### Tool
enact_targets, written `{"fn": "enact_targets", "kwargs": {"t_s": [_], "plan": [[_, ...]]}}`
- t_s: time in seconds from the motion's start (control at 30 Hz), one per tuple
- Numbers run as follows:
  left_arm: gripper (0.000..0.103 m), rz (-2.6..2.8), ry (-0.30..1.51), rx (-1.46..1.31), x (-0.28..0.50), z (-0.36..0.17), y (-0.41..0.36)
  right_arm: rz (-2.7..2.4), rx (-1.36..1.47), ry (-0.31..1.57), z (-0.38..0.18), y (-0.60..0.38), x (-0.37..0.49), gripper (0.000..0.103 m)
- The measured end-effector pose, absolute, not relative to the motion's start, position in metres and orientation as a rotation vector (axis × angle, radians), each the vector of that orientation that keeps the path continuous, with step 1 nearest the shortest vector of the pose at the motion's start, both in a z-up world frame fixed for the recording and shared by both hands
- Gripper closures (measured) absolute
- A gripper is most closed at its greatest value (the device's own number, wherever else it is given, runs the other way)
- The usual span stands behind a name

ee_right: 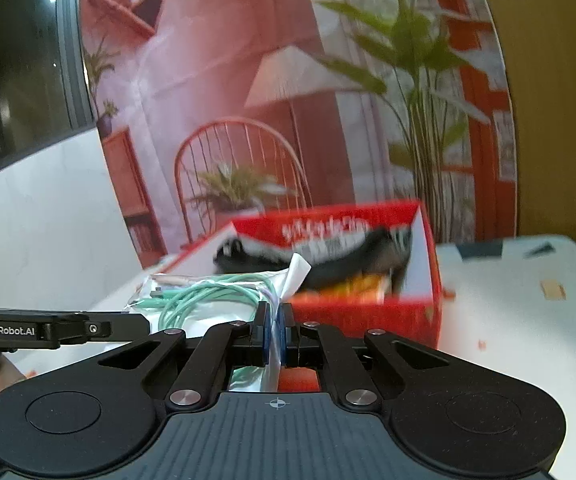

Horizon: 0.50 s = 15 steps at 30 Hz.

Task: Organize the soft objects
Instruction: 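Lift the cable bag with both grippers and lower it into the box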

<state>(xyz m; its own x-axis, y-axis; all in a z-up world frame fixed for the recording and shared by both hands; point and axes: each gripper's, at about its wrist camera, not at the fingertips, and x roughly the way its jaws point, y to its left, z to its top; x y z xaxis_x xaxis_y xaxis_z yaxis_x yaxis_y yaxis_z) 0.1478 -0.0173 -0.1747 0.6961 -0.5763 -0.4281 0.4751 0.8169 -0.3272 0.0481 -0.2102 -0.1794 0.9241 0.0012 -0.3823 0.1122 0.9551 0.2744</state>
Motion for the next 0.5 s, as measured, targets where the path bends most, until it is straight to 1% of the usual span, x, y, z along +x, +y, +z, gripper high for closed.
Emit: {"fn": "enact_targets", "kwargs": {"t_s": [0.27,0.5], "plan": [[0.083,-0.561,0.505,-0.187,0.2,-0.151,-0.028,-0.064,0.249,0.364,-0.151,-0.232,0.102,0.099],[0.083,-0.523,0.567,-0.119,0.245,-0.164,-0.04,-0.102,0.235,0.424,-0.163,-0.253,0.153,0.099]]}}
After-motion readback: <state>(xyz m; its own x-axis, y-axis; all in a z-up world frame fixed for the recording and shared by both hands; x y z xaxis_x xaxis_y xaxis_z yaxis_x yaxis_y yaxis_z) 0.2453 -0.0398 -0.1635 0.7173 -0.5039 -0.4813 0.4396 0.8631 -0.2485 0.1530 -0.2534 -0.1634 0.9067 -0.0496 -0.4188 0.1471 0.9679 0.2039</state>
